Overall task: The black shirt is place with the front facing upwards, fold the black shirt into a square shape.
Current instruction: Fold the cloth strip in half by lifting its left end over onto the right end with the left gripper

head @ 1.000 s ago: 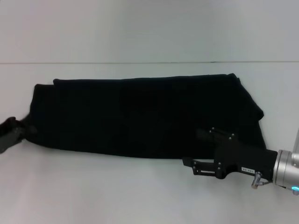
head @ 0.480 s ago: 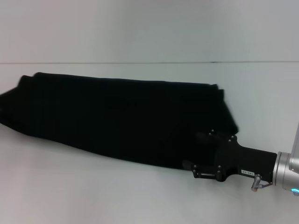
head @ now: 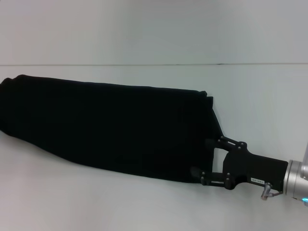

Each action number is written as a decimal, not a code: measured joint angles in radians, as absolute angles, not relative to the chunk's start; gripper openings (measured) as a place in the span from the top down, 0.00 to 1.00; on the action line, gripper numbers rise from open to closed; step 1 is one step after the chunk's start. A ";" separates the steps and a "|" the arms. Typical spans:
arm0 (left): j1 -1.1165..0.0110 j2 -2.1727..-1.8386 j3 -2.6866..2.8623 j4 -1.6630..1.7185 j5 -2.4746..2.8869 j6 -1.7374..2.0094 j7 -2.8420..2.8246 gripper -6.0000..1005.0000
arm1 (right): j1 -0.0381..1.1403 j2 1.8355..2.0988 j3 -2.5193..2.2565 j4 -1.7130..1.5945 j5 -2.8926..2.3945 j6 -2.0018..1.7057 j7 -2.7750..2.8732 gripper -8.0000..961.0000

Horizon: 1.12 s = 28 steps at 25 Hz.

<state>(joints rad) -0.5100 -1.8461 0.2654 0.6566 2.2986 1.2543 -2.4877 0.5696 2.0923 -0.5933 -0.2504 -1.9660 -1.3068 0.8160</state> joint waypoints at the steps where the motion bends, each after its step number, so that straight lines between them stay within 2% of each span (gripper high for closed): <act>1: -0.518 -1.846 0.265 0.657 2.293 1.274 -2.488 0.95 | 0.565 2.092 -0.590 -0.251 -1.966 -1.307 0.816 0.03; 8: -0.623 -1.857 0.277 0.657 2.170 1.448 -2.484 0.95 | 0.527 2.089 -0.544 -0.256 -1.965 -1.314 0.816 0.03; 10: -0.667 -1.868 0.284 0.657 2.142 1.482 -2.479 0.95 | 0.517 2.088 -0.535 -0.256 -1.965 -1.314 0.816 0.03; 13: -0.758 -1.903 0.333 0.656 2.126 1.500 -2.474 0.95 | 0.507 2.088 -0.526 -0.256 -1.965 -1.314 0.816 0.03; 18: -0.867 -1.993 0.473 0.653 2.124 1.470 -2.462 0.95 | 0.499 2.088 -0.519 -0.256 -1.965 -1.314 0.816 0.03; 25: -0.853 -2.166 0.700 0.576 2.112 1.349 -2.397 0.95 | 0.489 2.089 -0.518 -0.253 -1.965 -1.313 0.816 0.03; 28: -0.850 -2.172 0.745 0.435 2.065 1.288 -2.332 0.95 | 0.487 2.090 -0.518 -0.250 -1.965 -1.307 0.816 0.03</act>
